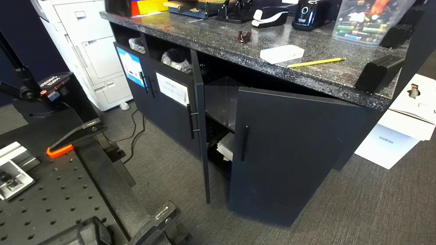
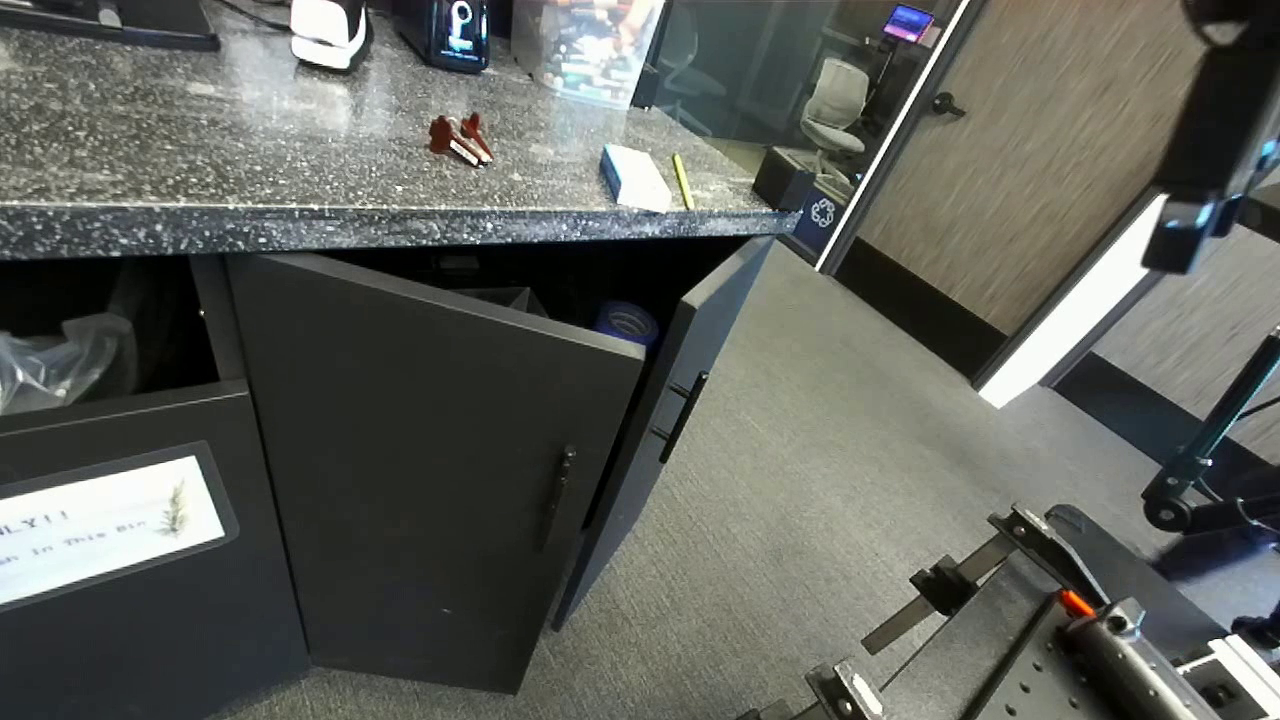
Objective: Close the drawer
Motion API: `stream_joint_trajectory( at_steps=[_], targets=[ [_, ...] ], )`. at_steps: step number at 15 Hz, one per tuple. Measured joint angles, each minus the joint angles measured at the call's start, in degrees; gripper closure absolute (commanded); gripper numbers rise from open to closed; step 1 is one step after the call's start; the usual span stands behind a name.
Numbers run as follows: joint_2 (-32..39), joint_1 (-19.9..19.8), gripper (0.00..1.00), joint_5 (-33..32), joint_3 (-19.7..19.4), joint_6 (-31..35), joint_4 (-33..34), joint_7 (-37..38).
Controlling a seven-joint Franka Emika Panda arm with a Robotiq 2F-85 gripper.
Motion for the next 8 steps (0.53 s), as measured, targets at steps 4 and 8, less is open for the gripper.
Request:
stream_joint_trajectory(
  at_steps=[4,8],
  targets=[
    [14.6,1.6,0.0,2.2,1.7,5.4,5.7,7.3],
    [27.1,1.1,0.0,2.4,0.0,11.5,12.5,8.3]
  ],
)
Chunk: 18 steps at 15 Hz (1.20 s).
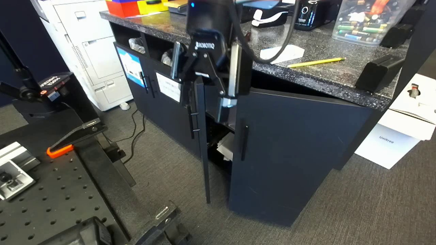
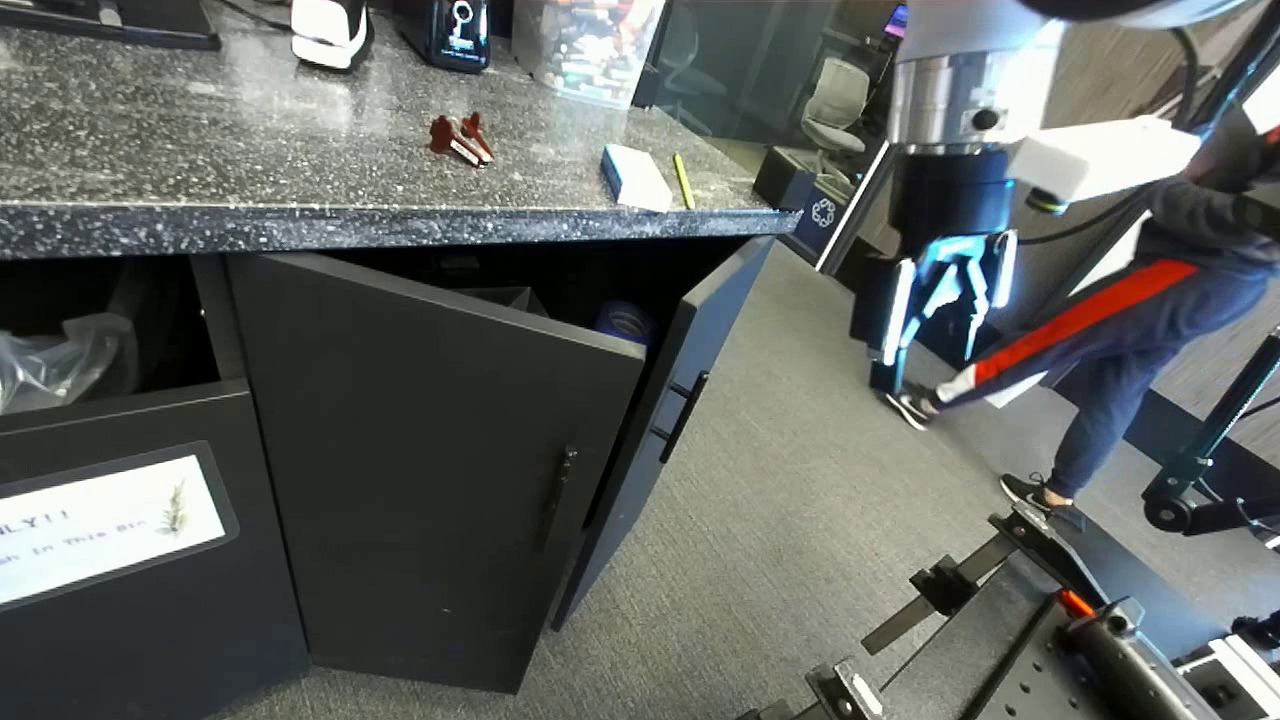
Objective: Close the drawer
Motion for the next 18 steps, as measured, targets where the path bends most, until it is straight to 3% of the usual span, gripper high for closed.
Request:
stream_joint_trajectory(
  at_steps=[6,14,18],
  targets=[
    [12.3,0.0,0.0,-0.9,-3.6,5.8,11.1,0.4],
    [28.8,1.2,0.0,-0.9,-7.9,15.5,26.4,9.3],
    [33.6,3.2,0.0,-0.7,-9.5,18.4,31.4,14.3]
  ],
)
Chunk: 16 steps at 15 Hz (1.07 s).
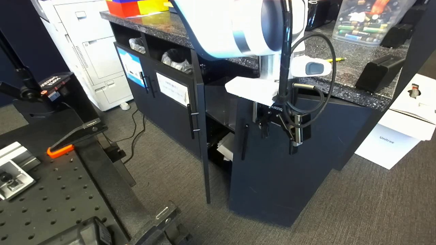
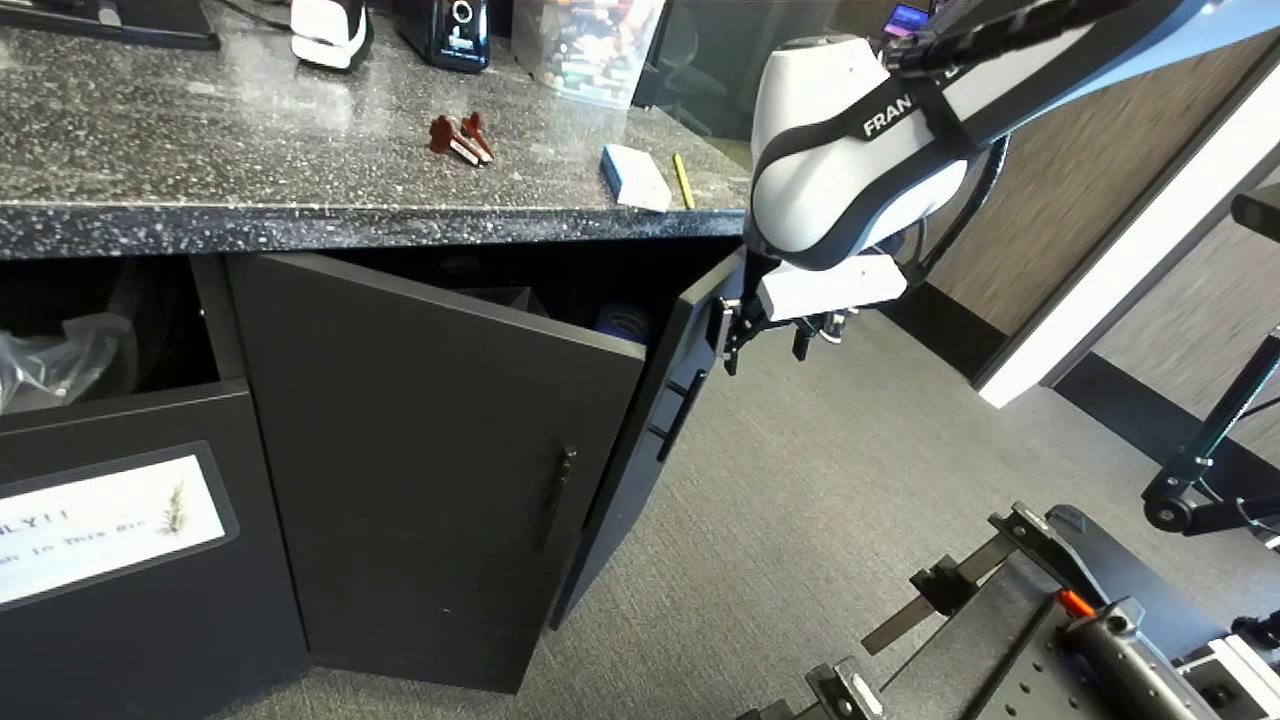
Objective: Close the drawer
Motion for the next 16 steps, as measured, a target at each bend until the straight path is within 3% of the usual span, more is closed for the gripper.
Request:
stream_joint_trajectory(
  at_steps=[13,16],
  targets=[
    [5.0,3.8,0.0,1.2,-1.8,1.7,7.9,9.0],
    [4.3,3.7,0.0,2.7,-0.7,1.4,6.4,7.5]
  ],
)
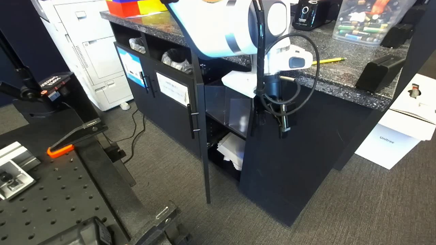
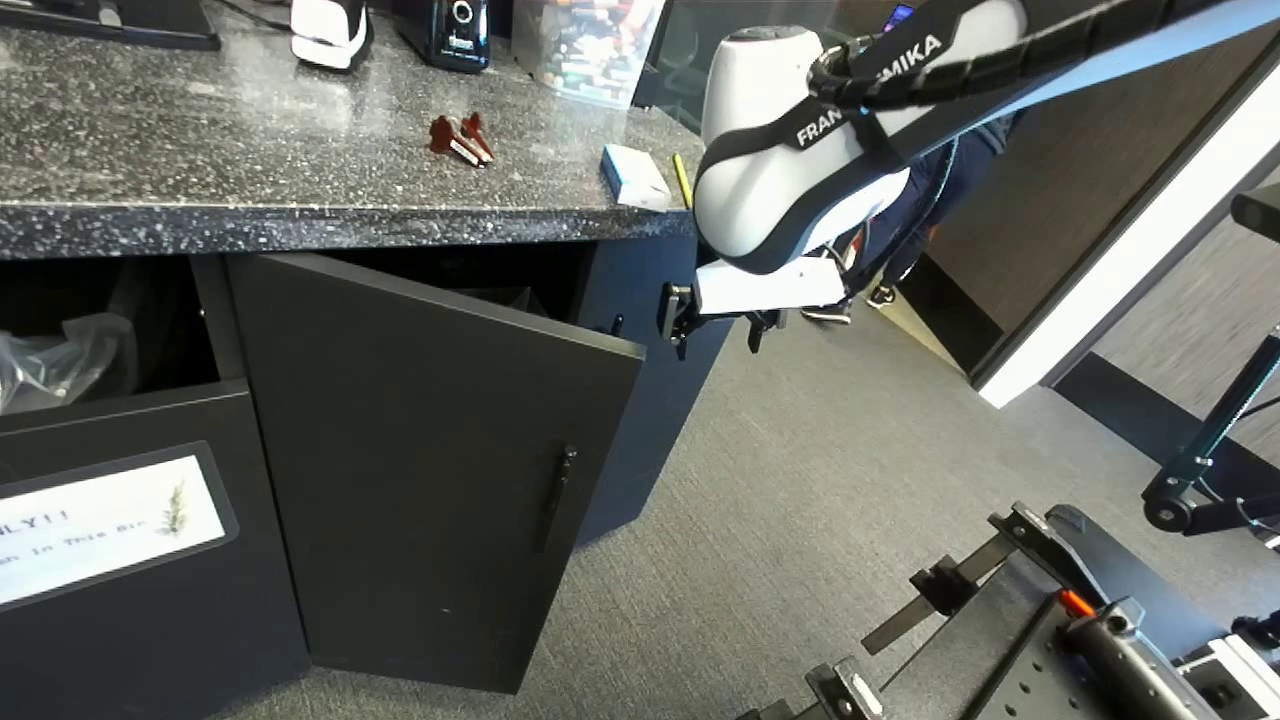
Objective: Close the drawer
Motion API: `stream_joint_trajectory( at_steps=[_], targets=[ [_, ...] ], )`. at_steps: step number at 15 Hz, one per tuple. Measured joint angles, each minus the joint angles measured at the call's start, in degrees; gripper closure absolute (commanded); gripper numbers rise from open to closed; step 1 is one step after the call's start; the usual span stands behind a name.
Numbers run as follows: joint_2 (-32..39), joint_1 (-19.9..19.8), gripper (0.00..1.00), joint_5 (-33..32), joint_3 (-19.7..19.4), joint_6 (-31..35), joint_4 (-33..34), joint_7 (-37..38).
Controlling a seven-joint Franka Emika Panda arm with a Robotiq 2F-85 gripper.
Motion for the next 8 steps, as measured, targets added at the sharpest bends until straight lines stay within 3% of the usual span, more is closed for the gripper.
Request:
stream_joint_trajectory(
  at_steps=[8],
  targets=[
    [-20.9,-6.4,0.0,8.1,9.3,-5.1,-19.5,-20.3]
  ],
)
